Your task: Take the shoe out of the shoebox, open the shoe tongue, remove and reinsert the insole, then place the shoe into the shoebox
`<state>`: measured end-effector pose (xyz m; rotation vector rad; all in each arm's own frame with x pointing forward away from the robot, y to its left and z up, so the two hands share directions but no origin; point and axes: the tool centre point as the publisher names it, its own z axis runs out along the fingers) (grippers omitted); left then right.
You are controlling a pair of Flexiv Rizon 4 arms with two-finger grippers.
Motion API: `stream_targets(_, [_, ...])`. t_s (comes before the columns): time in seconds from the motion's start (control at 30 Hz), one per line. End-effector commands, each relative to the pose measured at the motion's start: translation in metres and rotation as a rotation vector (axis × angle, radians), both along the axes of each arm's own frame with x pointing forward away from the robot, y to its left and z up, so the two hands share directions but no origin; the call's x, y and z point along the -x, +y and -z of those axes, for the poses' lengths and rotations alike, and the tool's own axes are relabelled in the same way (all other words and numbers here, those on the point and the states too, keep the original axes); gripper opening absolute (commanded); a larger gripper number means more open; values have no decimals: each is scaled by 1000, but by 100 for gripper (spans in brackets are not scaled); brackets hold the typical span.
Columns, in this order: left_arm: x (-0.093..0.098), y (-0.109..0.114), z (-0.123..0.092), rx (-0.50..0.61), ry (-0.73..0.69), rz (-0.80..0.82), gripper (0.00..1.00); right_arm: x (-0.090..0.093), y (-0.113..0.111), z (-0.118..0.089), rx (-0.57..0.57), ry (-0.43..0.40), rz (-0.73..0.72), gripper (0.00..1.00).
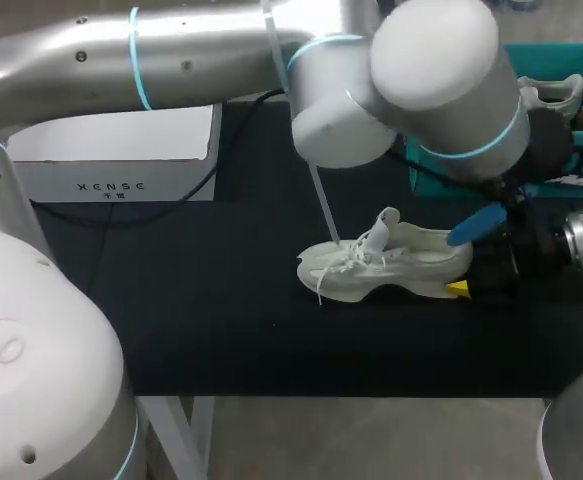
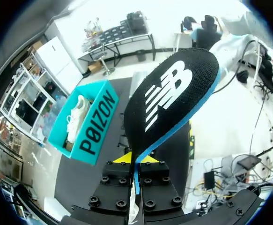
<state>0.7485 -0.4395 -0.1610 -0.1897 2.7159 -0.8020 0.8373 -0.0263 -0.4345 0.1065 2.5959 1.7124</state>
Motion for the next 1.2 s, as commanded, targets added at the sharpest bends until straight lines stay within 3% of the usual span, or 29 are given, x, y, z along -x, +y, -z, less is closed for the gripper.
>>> stream_targets(0.03, [4, 21, -38, 75, 74, 59, 0, -1, 1, 5, 2, 0, 1, 0])
stream_targets(0.17, [4, 34, -60, 132, 158, 52, 0, -1, 1, 5, 2, 0, 1, 0])
stream_targets(0.3, [-2, 54, -67, 186, 265, 38, 0, -1, 1, 5, 2, 0, 1, 0])
stream_targets(0.53, [-17, 94, -59, 293, 389, 28, 0, -1, 1, 5, 2, 0, 1, 0])
stream_targets(0.63, [-18, 103, -56, 288, 394, 10, 0, -1, 1, 5, 2, 0, 1, 0])
stream_targets(1.2, [-20, 104, -55, 276, 396, 4, 0, -1, 1, 5, 2, 0, 1, 0])
